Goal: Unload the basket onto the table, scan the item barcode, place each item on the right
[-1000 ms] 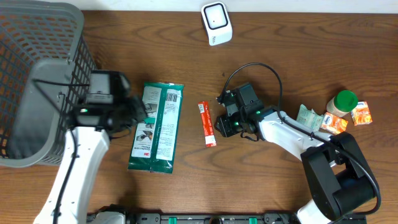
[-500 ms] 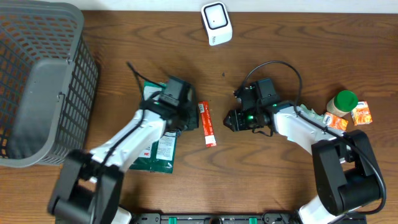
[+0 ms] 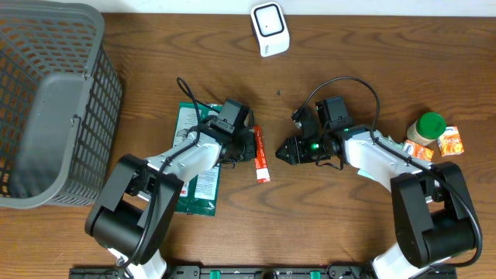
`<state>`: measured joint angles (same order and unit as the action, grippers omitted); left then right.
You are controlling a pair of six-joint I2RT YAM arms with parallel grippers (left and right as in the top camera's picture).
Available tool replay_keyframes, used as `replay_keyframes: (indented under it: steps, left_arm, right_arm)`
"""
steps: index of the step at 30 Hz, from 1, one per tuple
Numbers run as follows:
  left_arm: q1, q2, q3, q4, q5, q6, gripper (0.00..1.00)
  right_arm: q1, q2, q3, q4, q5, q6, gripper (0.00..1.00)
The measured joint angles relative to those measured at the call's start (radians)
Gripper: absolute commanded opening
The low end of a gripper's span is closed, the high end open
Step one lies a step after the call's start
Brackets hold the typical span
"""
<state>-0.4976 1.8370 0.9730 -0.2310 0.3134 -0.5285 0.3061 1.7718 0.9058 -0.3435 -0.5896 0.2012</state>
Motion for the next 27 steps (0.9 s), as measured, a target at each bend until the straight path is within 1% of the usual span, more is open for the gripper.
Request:
replay_keyframes:
  steps: [5, 10, 27]
  left_arm:
    - [0.0, 0.002, 0.003, -0.001, 0.003, -0.003, 0.08]
    - [0.0, 0.003, 0.022, -0.04, 0.002, -0.014, 0.08]
    - [0.0, 0.003, 0.045, -0.056, 0.005, -0.022, 0.09]
  right_arm:
    - [0.0, 0.0, -0.004, 0.006, -0.002, 0.0, 0.48]
    - [0.0, 0.0, -0.006, 0.011, -0.001, 0.001, 0.48]
    - [0.0, 0.0, -0.006, 0.012, 0.011, 0.0, 0.48]
